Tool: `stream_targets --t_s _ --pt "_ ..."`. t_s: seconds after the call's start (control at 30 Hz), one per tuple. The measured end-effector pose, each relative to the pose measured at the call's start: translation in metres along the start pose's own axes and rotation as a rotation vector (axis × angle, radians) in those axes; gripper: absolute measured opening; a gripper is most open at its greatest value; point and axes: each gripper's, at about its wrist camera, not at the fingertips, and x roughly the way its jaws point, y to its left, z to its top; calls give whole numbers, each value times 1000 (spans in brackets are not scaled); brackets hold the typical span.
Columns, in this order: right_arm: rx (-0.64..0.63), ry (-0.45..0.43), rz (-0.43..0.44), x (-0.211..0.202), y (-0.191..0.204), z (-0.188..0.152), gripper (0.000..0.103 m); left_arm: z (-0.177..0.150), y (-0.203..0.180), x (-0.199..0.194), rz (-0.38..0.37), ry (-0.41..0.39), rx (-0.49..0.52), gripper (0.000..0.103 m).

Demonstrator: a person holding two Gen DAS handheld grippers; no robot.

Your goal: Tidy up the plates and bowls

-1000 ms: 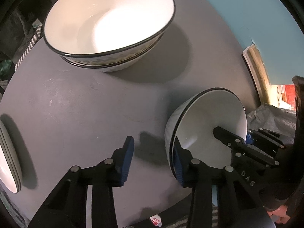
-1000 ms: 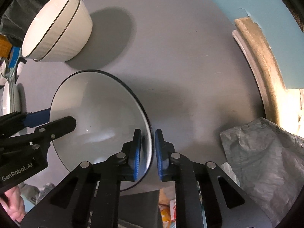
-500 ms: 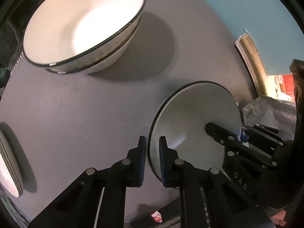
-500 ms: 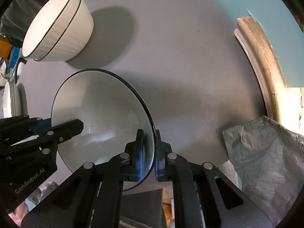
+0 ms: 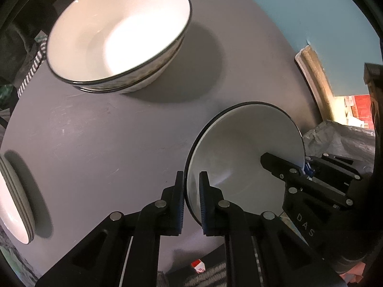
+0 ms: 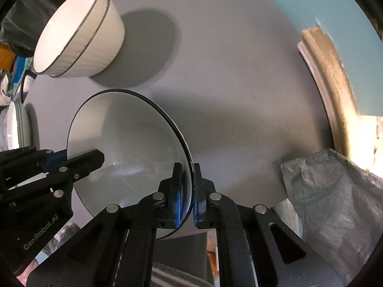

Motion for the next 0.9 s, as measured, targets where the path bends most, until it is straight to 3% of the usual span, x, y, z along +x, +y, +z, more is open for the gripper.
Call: stream_targets --t_s 0.37,0.63,0.9 --pt "-34 10 -12 -39 21 30 7 8 5 -35 -2 -46 -12 11" --pt "-86 -32 -14 -73 35 50 7 8 14 -75 -16 -104 -20 11" --pt "-137 -54 -28 -81 57 49 7 19 29 -101 -26 -138 -37 11"
